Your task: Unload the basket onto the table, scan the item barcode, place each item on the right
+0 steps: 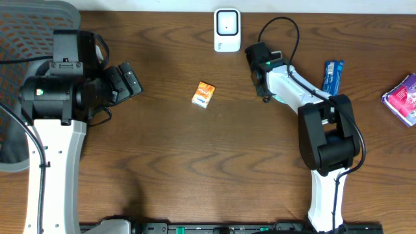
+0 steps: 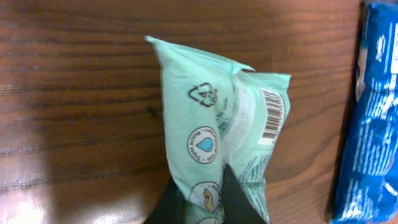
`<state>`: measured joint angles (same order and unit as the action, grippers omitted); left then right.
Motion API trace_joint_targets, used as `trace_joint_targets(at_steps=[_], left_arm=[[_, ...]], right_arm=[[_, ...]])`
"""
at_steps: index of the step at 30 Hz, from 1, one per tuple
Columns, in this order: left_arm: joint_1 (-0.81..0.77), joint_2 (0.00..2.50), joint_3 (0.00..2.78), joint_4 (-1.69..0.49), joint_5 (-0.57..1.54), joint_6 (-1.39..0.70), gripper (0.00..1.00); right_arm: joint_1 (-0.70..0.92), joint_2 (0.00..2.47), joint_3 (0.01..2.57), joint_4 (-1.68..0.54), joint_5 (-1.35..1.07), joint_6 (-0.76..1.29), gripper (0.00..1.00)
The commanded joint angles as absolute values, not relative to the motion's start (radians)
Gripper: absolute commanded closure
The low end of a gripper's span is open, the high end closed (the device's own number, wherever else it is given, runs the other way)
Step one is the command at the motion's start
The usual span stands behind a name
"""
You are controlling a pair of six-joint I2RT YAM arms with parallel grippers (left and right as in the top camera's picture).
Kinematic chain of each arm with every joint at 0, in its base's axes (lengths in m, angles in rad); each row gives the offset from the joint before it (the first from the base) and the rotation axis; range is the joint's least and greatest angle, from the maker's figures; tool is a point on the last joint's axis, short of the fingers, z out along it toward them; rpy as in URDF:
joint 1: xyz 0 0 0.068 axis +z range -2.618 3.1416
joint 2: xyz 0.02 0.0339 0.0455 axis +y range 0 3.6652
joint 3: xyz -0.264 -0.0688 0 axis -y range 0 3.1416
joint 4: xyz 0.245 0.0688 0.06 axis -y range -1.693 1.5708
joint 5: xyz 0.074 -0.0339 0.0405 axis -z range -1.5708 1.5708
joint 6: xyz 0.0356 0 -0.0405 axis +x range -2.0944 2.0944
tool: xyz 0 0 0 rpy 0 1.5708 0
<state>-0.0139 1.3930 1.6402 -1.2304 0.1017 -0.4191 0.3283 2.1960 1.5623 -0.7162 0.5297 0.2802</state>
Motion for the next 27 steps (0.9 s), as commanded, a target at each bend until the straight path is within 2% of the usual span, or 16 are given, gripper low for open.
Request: trace_joint_targets(at_steps=[1, 3, 5, 6, 9, 14, 19, 24, 27], left_arm=[[-0.01, 1.391, 1.64, -1.234, 0.095, -0.416, 0.02], [-0.01, 1.391, 1.64, -1.234, 0.095, -0.416, 0.02], [-0.01, 1.391, 1.64, -1.234, 0.095, -0.416, 0.02], [-0.01, 1.391, 1.64, -1.234, 0.095, -0.416, 0.02], [-0.01, 1.391, 1.64, -1.234, 0.095, -0.416, 0.02], [-0.01, 1.391, 1.64, -1.234, 0.095, -0.416, 0.02], [-0.01, 1.391, 1.64, -1.234, 0.095, -0.416, 0.02], [-0.01, 1.391, 1.64, -1.234, 0.095, -0.416, 0.02], [-0.01, 1.391, 1.64, -1.234, 0.095, -0.416, 0.02]], right_arm=[[0.317, 2.227, 1.607, -0.773, 0.281, 0.318, 0.99], [0.305, 2.227, 1.65, -0.799, 0.173, 0.318, 0.99], [0.278, 2.227, 1.716, -0.831, -0.051, 0.308, 0.99], [0.251, 2.227, 1.748, -0.834, -0.255, 0.281, 0.99], [0.197, 2.227, 1.764, -0.819, -0.62, 0.279, 0.99], [0.143, 2.227, 1.748, -0.798, -0.955, 0.246, 0.99], [0.131, 2.228, 1.622, -0.65, -1.054, 0.356, 0.99], [0.105, 2.227, 1.489, -0.471, -0.962, 0.502, 0.99], [0.057, 2.218, 1.496, -0.504, -0.822, 0.501, 0.78]])
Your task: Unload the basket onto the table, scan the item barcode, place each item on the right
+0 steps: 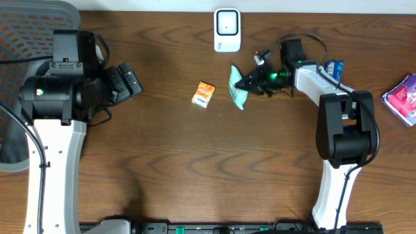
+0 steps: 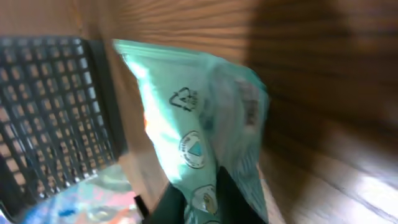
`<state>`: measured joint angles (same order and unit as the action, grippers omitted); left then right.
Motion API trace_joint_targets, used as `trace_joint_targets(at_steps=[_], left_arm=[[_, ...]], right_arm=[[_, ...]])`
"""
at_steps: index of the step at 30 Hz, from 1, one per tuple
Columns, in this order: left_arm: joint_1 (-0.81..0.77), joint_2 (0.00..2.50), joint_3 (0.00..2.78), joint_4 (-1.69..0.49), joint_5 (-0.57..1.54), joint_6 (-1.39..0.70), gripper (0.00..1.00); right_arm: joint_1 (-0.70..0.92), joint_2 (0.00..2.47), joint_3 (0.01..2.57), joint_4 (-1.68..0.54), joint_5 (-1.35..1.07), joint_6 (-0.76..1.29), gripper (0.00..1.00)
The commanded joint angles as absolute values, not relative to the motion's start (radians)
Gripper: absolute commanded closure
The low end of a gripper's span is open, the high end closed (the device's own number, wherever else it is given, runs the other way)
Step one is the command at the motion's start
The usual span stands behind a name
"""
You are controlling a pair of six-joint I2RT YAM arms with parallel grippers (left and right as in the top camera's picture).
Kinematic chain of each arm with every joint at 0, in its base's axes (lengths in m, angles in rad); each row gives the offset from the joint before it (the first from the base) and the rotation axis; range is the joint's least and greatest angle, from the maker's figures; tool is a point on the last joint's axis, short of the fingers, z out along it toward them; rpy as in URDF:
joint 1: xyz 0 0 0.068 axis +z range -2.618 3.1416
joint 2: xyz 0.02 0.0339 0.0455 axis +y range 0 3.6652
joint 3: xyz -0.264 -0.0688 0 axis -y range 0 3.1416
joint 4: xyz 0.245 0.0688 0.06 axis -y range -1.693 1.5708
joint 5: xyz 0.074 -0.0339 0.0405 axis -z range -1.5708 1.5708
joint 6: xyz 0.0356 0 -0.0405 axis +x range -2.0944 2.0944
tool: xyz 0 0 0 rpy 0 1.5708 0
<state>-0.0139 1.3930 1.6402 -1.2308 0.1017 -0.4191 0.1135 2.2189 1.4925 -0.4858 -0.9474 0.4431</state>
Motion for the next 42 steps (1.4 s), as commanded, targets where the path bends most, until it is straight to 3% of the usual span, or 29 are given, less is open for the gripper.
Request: trace_joint_targets(at_steps=[1, 4, 7, 11, 14, 20, 26, 29, 31, 33, 34, 35, 42], left_arm=[[-0.01, 1.391, 1.64, -1.234, 0.095, -0.416, 0.02], [-0.01, 1.391, 1.64, -1.234, 0.095, -0.416, 0.02], [-0.01, 1.391, 1.64, -1.234, 0.095, -0.416, 0.02], [-0.01, 1.391, 1.64, -1.234, 0.095, -0.416, 0.02], [-0.01, 1.391, 1.64, -1.234, 0.095, -0.416, 0.02], [-0.01, 1.391, 1.64, -1.234, 0.095, -0.416, 0.02], [-0.01, 1.391, 1.64, -1.234, 0.095, -0.416, 0.02], [-0.01, 1.391, 1.64, -1.234, 0.095, -0.416, 0.02], [-0.01, 1.391, 1.64, -1.234, 0.095, -0.416, 0.02], [-0.01, 1.391, 1.64, -1.234, 0.095, -0.416, 0.02], [-0.01, 1.391, 1.64, -1.234, 0.095, -0.416, 0.02], [-0.01, 1.391, 1.64, -1.234, 0.095, -0.416, 0.02], [-0.01, 1.391, 1.64, -1.234, 0.095, -0.416, 0.02]], right_arm=[[0.049, 2.214, 1.501, -0.518, -0.801, 0.5, 0.74], [0.002, 2.173, 1.56, -0.645, -0.636, 0.46, 0.69], [-0.017, 2.113, 1.655, -0.815, -0.445, 0.376, 0.58], [0.004, 2.065, 1.691, -0.888, -0.365, 0.315, 0.51], [0.037, 2.068, 1.687, -0.889, -0.367, 0.312, 0.38], [0.103, 2.123, 1.684, -0.863, -0.38, 0.321, 0.32], [0.142, 2.206, 1.684, -0.853, -0.379, 0.321, 0.34], [0.148, 2.254, 1.684, -0.85, -0.379, 0.331, 0.38], [0.15, 2.289, 1.684, -0.845, -0.379, 0.336, 0.48], [0.15, 2.311, 1.684, -0.845, -0.379, 0.336, 0.69], [0.15, 2.318, 1.684, -0.844, -0.379, 0.336, 0.92], [0.15, 2.319, 1.684, -0.841, -0.38, 0.336, 0.99], [0.147, 2.294, 1.734, -0.756, -0.658, 0.367, 0.99]])
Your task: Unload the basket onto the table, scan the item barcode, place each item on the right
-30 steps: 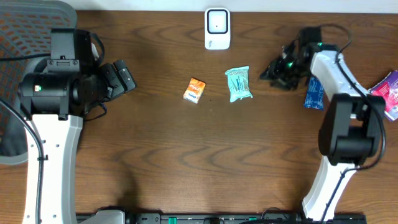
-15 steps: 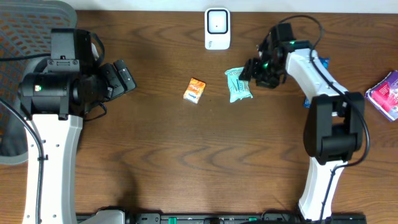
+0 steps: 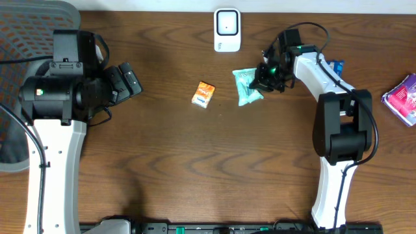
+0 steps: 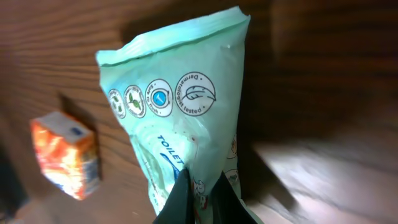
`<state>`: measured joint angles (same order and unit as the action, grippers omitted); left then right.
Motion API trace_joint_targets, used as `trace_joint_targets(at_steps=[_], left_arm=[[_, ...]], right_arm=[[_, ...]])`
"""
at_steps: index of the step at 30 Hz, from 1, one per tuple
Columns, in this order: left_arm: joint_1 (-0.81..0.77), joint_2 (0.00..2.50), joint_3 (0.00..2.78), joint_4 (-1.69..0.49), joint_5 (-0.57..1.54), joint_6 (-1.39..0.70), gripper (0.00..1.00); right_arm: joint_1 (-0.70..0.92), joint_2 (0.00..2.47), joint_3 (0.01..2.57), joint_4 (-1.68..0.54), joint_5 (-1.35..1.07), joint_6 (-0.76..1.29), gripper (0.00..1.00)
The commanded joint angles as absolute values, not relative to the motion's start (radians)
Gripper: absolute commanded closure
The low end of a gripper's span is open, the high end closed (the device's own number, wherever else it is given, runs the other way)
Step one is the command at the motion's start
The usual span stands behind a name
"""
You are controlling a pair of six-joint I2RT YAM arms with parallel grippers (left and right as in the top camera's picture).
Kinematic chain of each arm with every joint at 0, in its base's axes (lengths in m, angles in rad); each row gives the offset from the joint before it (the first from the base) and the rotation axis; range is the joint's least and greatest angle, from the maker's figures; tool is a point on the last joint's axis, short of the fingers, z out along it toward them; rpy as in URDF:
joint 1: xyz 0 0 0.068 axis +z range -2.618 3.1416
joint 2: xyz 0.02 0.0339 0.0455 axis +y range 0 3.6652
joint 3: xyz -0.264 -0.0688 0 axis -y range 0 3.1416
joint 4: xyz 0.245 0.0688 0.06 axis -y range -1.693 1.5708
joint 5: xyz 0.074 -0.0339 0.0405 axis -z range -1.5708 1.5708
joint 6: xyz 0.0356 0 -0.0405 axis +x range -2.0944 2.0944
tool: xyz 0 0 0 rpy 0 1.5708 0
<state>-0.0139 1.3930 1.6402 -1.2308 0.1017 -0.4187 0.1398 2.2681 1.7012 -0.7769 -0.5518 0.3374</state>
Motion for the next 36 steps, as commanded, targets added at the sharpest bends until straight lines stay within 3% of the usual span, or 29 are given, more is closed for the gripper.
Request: trace_joint_targets(at_steps=[1, 14, 15, 16, 20, 21, 22, 26, 31, 32, 34, 36], left_arm=[[-0.01, 1.391, 1.64, -1.234, 0.095, -0.416, 0.02], [-0.01, 1.391, 1.64, -1.234, 0.095, -0.416, 0.02], [-0.01, 1.391, 1.64, -1.234, 0.095, -0.416, 0.02], [-0.01, 1.391, 1.64, -1.234, 0.095, -0.416, 0.02], [-0.01, 1.391, 1.64, -1.234, 0.095, -0.416, 0.02], [-0.01, 1.391, 1.64, -1.234, 0.095, -0.416, 0.02], [-0.01, 1.391, 1.64, -1.234, 0.095, -0.416, 0.02], [-0.01, 1.391, 1.64, -1.234, 0.095, -0.416, 0.02], [-0.01, 1.391, 1.64, -1.234, 0.095, -0.416, 0.02], [-0.01, 1.391, 1.64, -1.234, 0.095, -0.416, 0.02], [-0.01, 1.391, 1.64, -1.234, 0.095, -0.416, 0.02], [-0.01, 1.391, 1.64, -1.234, 0.095, -0.416, 0.02]], right_arm=[[0.147, 2.291, 1.764, -0.75, -0.668, 0.396, 0.99], [0.172, 2.291, 1.968, -0.471, -0.638, 0.657, 0.98], [0.173, 2.291, 1.968, -0.488, -0.618, 0.632, 0.89], [0.181, 2.291, 1.968, -0.562, -0.539, 0.571, 0.72], [0.199, 2.297, 1.962, -0.683, -0.446, 0.472, 0.62], [0.208, 2.297, 1.95, -0.7, -0.445, 0.443, 0.57], [0.224, 2.297, 1.911, -0.701, -0.416, 0.422, 0.46], [0.244, 2.297, 1.814, -0.673, -0.323, 0.421, 0.42], [0.261, 2.312, 1.64, -0.472, -0.374, 0.421, 0.43], [0.264, 2.312, 1.616, -0.442, -0.378, 0.422, 0.46], [0.27, 2.313, 1.585, -0.413, -0.379, 0.426, 0.65], [0.276, 2.313, 1.566, -0.405, -0.375, 0.426, 0.99]])
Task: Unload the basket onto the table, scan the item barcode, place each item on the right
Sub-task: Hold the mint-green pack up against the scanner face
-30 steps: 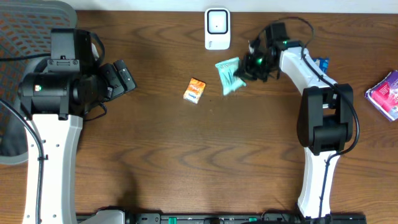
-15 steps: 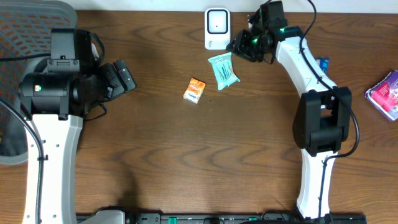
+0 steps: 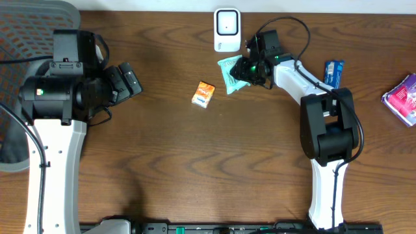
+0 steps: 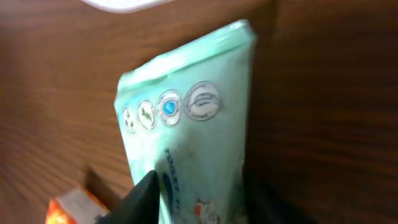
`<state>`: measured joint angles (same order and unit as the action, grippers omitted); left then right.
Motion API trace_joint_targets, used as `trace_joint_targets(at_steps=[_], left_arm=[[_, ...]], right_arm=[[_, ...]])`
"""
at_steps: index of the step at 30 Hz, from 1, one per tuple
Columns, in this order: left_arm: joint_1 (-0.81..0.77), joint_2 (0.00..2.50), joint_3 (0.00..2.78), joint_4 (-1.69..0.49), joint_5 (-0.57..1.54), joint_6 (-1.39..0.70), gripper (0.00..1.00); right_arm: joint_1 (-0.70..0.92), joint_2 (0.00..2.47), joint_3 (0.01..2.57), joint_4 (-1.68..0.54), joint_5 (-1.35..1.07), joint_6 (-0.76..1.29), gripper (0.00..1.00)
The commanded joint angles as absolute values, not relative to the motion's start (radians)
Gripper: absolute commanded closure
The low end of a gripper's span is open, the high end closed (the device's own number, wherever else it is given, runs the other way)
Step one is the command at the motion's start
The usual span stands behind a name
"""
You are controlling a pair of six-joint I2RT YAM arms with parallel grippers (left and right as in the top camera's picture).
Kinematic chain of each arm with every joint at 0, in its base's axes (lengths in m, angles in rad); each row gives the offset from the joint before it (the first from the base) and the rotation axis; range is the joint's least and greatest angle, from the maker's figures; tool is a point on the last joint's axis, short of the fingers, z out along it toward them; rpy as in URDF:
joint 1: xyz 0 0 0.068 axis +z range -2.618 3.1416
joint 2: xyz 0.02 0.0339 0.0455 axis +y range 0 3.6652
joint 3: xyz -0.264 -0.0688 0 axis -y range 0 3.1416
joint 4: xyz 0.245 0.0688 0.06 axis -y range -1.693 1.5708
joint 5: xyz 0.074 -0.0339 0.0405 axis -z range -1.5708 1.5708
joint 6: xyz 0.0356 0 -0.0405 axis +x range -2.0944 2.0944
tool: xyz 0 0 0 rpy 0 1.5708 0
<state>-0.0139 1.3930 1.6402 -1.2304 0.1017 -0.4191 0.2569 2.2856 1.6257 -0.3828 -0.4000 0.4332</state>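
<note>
A mint-green wipes packet (image 3: 229,70) lies just in front of the white scanner (image 3: 227,29) at the table's back edge. My right gripper (image 3: 246,69) is at the packet's right end. In the right wrist view the packet (image 4: 186,124) shows its printed icons, blurred, and no barcode can be seen. The right gripper (image 4: 202,190) has its fingers spread to either side of the packet's near end, so it reads as open. A white edge of the scanner (image 4: 124,5) shows at the top. My left gripper (image 3: 132,80) rests far left.
A small orange box (image 3: 204,94) lies left of the packet and shows again at the corner of the right wrist view (image 4: 68,208). A blue packet (image 3: 333,75) and a purple packet (image 3: 404,97) lie at the right. A mesh chair back stands at the top left.
My right gripper has moved the green packet up and to the left, from beside the orange box to just in front of the scanner. Its fingers, pinched before, now stand apart.
First the right gripper pinched the green packet near the blue packet, barcode side towards its camera. Then the packet was held out to the left, turned. Then it was near the orange box with its icon side showing. Now it is at the scanner with the fingers spread.
</note>
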Motion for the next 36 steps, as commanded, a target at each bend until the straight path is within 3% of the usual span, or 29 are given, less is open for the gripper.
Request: trace_joint_targets(at_steps=[1, 13, 21, 26, 32, 36], left_arm=[[-0.01, 1.391, 1.64, -1.234, 0.095, -0.416, 0.02], [-0.01, 1.391, 1.64, -1.234, 0.095, -0.416, 0.02], [-0.01, 1.391, 1.64, -1.234, 0.095, -0.416, 0.02], [-0.01, 1.391, 1.64, -1.234, 0.095, -0.416, 0.02], [-0.01, 1.391, 1.64, -1.234, 0.095, -0.416, 0.02], [-0.01, 1.391, 1.64, -1.234, 0.095, -0.416, 0.02]], right_arm=[[0.277, 2.313, 1.565, -0.413, -0.376, 0.425, 0.99], [0.205, 2.131, 1.577, -0.399, -0.749, 0.456, 0.99], [0.198, 2.038, 1.577, -0.134, -0.585, 0.59, 0.99], [0.247, 2.074, 1.577, 0.046, -0.346, 0.711, 0.99], [0.291, 2.176, 1.589, 0.253, -0.274, 0.846, 0.99], [0.282, 2.246, 1.64, 0.249, -0.276, 0.849, 0.99]])
